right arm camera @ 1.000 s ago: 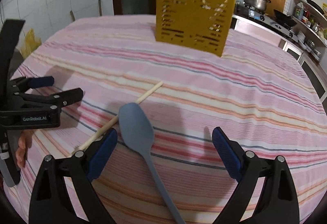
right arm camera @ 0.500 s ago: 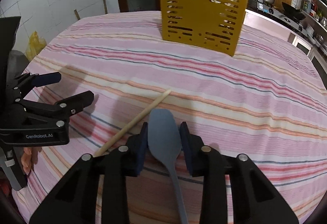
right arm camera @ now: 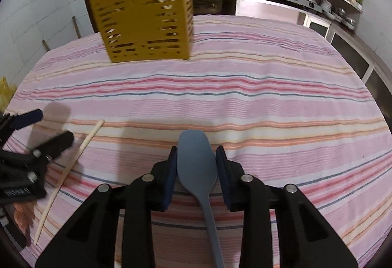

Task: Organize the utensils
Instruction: 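Close the right tool on the blue spatula while the left tool grasps the wooden chopstick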

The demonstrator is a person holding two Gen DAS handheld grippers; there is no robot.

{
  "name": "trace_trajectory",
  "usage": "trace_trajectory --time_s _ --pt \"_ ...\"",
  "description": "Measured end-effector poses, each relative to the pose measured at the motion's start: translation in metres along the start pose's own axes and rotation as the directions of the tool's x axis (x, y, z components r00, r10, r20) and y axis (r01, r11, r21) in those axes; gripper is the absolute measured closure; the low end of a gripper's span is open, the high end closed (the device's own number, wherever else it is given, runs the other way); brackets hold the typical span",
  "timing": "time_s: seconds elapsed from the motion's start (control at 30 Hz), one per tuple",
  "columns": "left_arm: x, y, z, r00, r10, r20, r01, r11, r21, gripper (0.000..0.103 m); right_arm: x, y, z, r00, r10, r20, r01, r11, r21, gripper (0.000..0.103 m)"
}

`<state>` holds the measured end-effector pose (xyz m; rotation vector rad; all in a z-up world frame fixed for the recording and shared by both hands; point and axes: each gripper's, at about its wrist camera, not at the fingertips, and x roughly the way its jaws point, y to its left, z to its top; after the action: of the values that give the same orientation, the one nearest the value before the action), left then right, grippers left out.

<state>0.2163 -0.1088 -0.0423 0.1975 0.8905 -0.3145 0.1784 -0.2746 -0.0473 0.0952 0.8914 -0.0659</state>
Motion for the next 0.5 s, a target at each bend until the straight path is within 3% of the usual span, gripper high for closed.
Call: trace_trajectory --time_s 0.07,0.13,0.2,0.5 --pt "0.008 -0.009 0.0 1.0 -0.007 -0.026 0.008 1.0 0.026 0.01 0.002 -0.002 0.001 1.0 0.005 -0.008 -0.005 1.0 0.0 0.071" --pt "0.015 -0.012 0.001 0.999 -0.009 -0.053 0.011 0.999 0.035 0.023 0.003 -0.002 0.002 1.0 0.01 -0.015 -0.01 1.0 -0.002 0.071" --pt "0.02 -0.013 0.002 0.997 -0.032 -0.07 0.034 0.999 0.026 0.028 0.004 -0.002 0.003 1.0 0.014 -0.02 -0.014 1.0 0.0 0.071" --pt "0.021 -0.014 0.009 0.997 -0.02 -0.074 0.021 1.0 0.017 0.081 0.009 0.005 0.009 0.999 -0.007 -0.054 0.005 1.0 -0.026 0.071"
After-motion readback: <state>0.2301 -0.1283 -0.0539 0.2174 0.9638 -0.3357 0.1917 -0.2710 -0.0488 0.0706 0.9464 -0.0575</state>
